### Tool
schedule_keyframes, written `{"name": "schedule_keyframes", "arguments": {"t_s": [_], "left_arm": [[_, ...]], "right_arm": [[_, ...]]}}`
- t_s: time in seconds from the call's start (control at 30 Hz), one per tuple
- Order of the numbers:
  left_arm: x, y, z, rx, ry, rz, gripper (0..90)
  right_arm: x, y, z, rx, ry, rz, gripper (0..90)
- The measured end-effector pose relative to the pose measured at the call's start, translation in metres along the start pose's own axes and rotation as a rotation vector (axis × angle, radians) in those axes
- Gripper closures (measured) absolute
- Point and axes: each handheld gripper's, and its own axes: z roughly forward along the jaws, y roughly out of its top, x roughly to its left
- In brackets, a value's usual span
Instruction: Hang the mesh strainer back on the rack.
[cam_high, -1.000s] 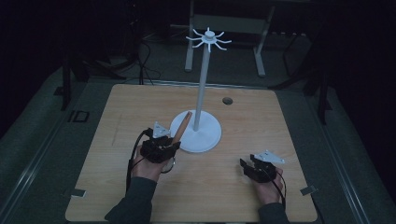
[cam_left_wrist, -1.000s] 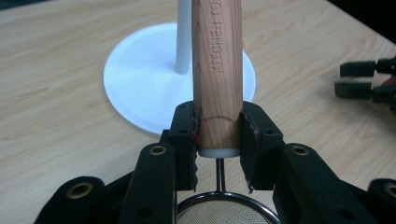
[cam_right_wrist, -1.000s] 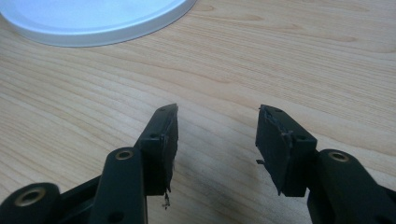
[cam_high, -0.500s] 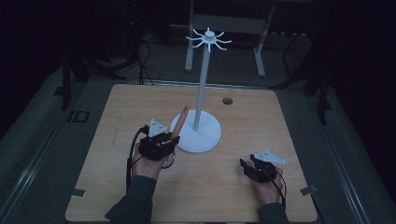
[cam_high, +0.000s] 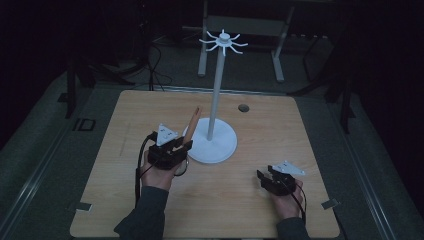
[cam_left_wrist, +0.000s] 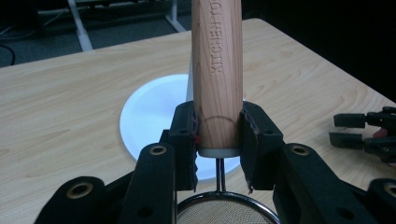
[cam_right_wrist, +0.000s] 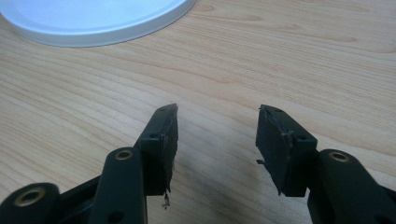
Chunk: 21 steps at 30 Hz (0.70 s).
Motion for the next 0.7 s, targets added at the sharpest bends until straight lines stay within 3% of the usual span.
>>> {"name": "schedule_keyframes", "arguments": {"t_s": [0.7], "left_arm": [[-0.004,0.019,-0.007,-0.080,-0.003,0.008,69.0]], "right_arm": [[0.000,0.000,0.000,-0.002,-0.004,0.002,48.3]]}}
